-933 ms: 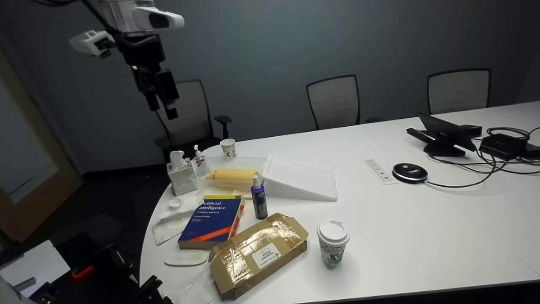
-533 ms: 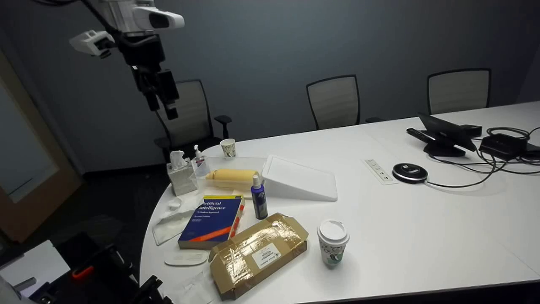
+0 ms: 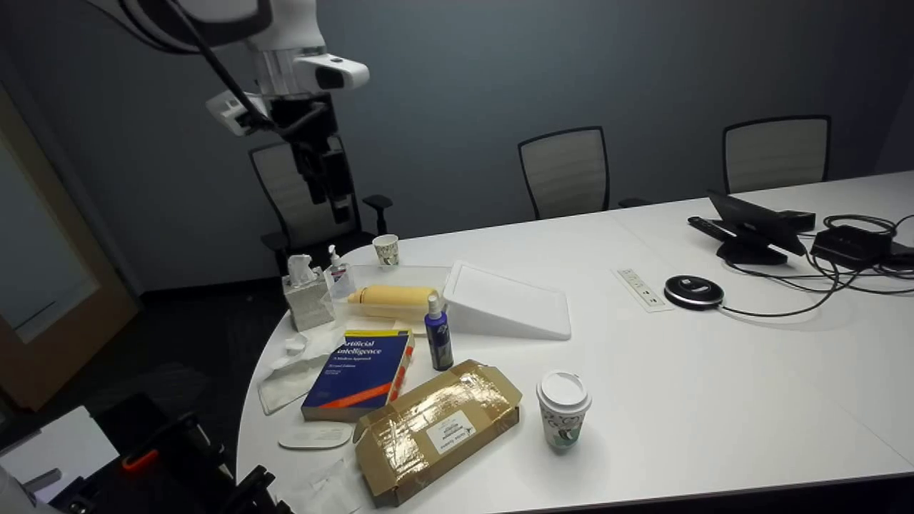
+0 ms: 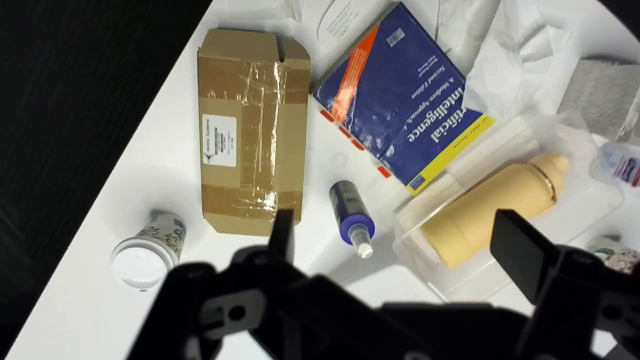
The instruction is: Put the blue bottle in the clear container.
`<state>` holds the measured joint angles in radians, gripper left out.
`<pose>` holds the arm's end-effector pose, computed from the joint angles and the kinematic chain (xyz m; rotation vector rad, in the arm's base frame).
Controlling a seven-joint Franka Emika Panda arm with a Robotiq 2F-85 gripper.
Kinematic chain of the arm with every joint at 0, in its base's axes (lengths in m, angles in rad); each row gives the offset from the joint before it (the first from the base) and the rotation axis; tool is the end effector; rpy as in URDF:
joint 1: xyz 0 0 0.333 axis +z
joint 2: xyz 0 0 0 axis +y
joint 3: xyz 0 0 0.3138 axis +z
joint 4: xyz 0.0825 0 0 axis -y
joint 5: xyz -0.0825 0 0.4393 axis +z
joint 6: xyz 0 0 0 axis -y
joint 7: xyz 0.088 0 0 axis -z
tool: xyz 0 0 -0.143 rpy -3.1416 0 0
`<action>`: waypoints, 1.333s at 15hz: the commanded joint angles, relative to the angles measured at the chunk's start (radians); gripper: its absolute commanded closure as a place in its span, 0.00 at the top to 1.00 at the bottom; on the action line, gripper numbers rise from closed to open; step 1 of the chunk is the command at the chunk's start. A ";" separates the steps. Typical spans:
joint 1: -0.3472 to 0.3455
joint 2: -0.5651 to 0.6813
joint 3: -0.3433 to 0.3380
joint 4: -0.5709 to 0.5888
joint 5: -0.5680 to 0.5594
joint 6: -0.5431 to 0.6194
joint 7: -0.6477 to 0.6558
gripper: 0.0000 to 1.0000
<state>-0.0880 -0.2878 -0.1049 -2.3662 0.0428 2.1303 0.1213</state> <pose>0.5008 -0.0937 0.3770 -3.0333 0.5089 -0.0804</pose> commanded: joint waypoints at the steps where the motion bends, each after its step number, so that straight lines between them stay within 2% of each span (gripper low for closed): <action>1: -0.011 0.261 0.027 0.172 -0.012 0.082 0.132 1.00; 6: 0.016 0.578 0.016 0.382 0.018 0.169 0.253 1.00; 10: 0.029 0.745 0.015 0.492 0.074 0.178 0.299 1.00; 14: 0.048 0.849 0.007 0.554 0.106 0.207 0.345 1.00; 20: 0.063 0.925 -0.011 0.547 0.124 0.279 0.406 1.00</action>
<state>-0.0444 0.6090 -0.0969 -1.8244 0.1426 2.3791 0.4900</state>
